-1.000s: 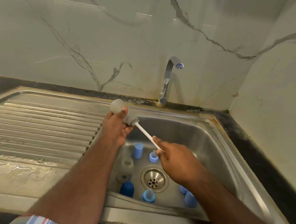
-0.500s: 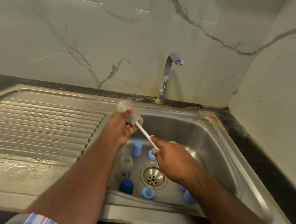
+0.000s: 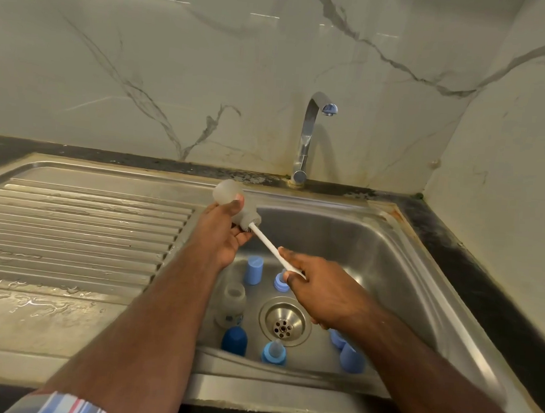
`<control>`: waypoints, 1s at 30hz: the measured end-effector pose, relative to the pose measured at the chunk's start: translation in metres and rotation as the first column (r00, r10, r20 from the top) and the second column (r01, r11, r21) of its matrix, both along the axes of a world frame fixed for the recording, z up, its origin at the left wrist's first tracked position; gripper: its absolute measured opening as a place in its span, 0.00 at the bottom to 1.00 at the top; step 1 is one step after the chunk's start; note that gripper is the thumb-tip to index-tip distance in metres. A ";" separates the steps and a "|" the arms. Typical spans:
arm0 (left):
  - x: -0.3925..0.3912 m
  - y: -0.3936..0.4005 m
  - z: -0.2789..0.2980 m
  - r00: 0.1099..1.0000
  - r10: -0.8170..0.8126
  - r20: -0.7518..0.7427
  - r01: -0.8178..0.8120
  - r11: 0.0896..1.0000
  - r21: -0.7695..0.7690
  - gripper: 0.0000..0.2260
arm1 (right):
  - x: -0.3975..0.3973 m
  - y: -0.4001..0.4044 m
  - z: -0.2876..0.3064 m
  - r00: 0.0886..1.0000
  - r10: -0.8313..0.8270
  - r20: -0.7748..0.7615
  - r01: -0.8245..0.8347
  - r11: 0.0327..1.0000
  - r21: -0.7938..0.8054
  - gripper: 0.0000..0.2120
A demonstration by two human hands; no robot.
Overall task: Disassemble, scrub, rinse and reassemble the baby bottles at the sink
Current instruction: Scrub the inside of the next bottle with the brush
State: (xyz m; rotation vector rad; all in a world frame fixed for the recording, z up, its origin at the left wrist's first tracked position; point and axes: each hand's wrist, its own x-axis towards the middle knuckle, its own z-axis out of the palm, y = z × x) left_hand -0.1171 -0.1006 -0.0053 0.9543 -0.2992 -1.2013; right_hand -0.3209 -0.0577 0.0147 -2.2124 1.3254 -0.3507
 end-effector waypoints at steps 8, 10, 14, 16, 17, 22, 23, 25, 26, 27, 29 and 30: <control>0.000 0.001 0.002 0.999 0.022 -0.030 -0.023 0.999 -0.034 0.15 | -0.002 0.007 0.006 0.999 0.030 -0.017 -0.030 1.000 0.009 0.22; 0.004 0.000 0.000 0.998 0.054 -0.044 -0.056 0.998 -0.028 0.16 | -0.005 0.007 0.007 0.993 0.003 0.115 -0.018 0.992 0.128 0.22; 0.006 -0.001 0.001 0.995 0.071 -0.068 -0.073 0.997 -0.032 0.19 | -0.012 0.007 0.010 0.974 -0.009 0.227 -0.047 0.970 0.239 0.21; 0.004 -0.001 0.000 0.997 0.058 -0.056 -0.060 0.998 -0.027 0.20 | -0.009 0.007 0.008 0.978 -0.018 0.206 -0.024 0.979 0.200 0.22; 0.002 -0.001 0.000 0.998 0.045 -0.046 -0.047 0.998 -0.030 0.20 | -0.006 0.007 0.007 0.981 -0.026 0.191 -0.007 0.985 0.172 0.22; -0.003 0.000 0.001 0.999 0.022 -0.045 -0.024 0.998 -0.060 0.20 | 0.002 0.002 0.004 0.914 -0.131 0.384 -0.005 0.943 0.334 0.22; -0.001 0.000 0.001 0.998 0.031 -0.053 -0.034 0.998 -0.061 0.20 | -0.001 0.002 0.007 0.880 -0.167 0.446 -0.030 0.915 0.402 0.22; 0.002 0.000 0.002 0.997 0.041 -0.065 -0.045 0.997 -0.067 0.18 | -0.006 0.001 0.011 0.837 -0.209 0.505 -0.073 0.873 0.482 0.20; 0.003 0.001 0.003 0.997 0.041 -0.069 -0.046 0.996 -0.071 0.18 | -0.008 0.001 0.012 0.829 -0.215 0.517 -0.088 0.862 0.500 0.19; 0.003 0.001 0.002 0.996 0.041 -0.074 -0.047 0.996 -0.079 0.17 | -0.009 0.001 0.012 0.822 -0.221 0.525 -0.098 0.853 0.512 0.18; 0.004 0.001 0.002 0.994 0.054 -0.090 -0.062 0.994 -0.087 0.18 | -0.008 0.001 0.013 0.808 -0.233 0.541 -0.113 0.840 0.530 0.17; 0.005 0.001 0.002 0.993 0.065 -0.097 -0.074 0.993 -0.088 0.19 | -0.008 0.001 0.012 0.803 -0.232 0.548 -0.121 0.837 0.533 0.17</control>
